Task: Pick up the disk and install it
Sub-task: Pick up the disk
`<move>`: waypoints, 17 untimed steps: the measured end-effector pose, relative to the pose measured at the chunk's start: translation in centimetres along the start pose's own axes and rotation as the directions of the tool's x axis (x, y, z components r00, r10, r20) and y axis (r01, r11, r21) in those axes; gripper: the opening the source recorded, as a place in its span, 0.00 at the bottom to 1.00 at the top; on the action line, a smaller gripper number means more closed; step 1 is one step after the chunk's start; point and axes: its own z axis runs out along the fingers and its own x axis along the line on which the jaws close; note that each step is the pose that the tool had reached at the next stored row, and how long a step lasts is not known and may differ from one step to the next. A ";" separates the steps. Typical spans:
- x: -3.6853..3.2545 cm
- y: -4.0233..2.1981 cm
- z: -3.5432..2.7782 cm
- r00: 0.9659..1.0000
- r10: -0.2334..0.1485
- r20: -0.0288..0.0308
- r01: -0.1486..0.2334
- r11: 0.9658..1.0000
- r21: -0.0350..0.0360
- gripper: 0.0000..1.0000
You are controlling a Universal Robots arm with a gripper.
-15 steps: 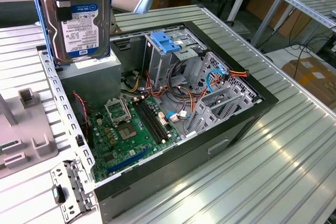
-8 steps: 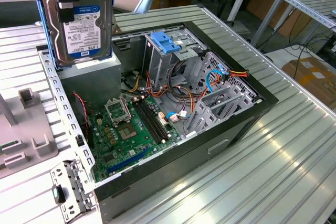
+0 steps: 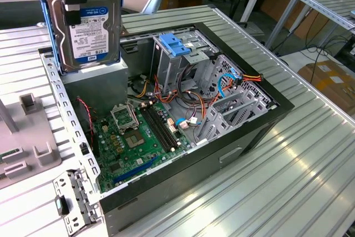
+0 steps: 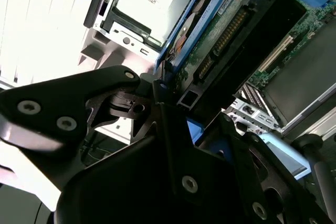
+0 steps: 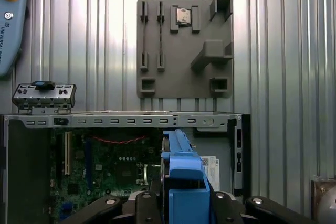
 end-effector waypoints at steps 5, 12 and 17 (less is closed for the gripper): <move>0.22 -0.18 -0.02 1.000 0.000 0.000 0.000 1.000 0.000 0.37; 0.44 -0.36 -0.04 1.000 0.000 0.000 0.000 1.000 0.000 0.37; 0.60 -0.51 -0.05 1.000 0.000 0.000 0.000 1.000 0.000 0.37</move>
